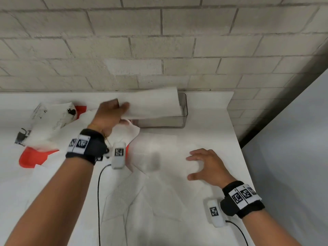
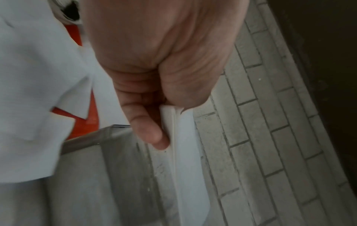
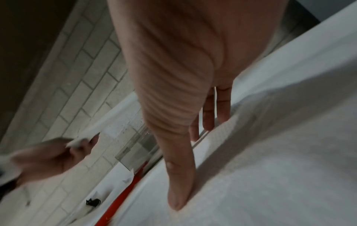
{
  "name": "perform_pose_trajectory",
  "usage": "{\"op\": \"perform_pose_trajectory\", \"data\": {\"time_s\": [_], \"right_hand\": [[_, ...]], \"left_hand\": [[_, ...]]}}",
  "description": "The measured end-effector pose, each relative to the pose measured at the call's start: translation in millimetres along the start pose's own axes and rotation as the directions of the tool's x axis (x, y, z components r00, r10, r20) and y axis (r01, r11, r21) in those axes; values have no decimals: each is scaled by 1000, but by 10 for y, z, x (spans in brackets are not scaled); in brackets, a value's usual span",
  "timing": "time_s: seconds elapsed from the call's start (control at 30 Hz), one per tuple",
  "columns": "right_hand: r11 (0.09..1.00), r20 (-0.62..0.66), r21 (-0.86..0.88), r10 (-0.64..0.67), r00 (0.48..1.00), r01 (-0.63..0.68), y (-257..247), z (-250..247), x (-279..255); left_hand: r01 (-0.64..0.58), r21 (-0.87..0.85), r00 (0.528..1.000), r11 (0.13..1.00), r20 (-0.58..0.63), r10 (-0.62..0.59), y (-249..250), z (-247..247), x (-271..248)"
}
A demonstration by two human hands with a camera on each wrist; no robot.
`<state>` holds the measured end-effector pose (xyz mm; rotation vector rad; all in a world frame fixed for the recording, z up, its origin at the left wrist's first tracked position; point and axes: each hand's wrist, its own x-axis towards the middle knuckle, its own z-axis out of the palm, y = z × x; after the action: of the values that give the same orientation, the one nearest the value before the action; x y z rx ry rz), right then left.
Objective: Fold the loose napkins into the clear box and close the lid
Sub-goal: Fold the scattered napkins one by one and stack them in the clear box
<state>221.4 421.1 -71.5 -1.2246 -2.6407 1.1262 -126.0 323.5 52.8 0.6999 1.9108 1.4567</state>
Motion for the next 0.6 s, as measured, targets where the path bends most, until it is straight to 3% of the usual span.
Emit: {"op": "perform_pose_trajectory", "data": {"time_s": [0.1,0.23,0.4,0.6], "right_hand": [[996,34,-84,-25,999,28,-5,-14,4],[992,37,-125,-20,999,25,-39,-24,-19],[986,-7,-166,15,1000,-16,-23,-26,-41],[977,-34,-213,-10,999,3,-17,-8,-12]], "left_hand": [[7,-13,998,1000,-68,-8,140,78,455],[176,77,984,981,-32,-174,-7,315,918],[267,314,936,911,142,-323,-26,659,1107],[268,431,947,862,48,-318,-180,752,1392]]}}
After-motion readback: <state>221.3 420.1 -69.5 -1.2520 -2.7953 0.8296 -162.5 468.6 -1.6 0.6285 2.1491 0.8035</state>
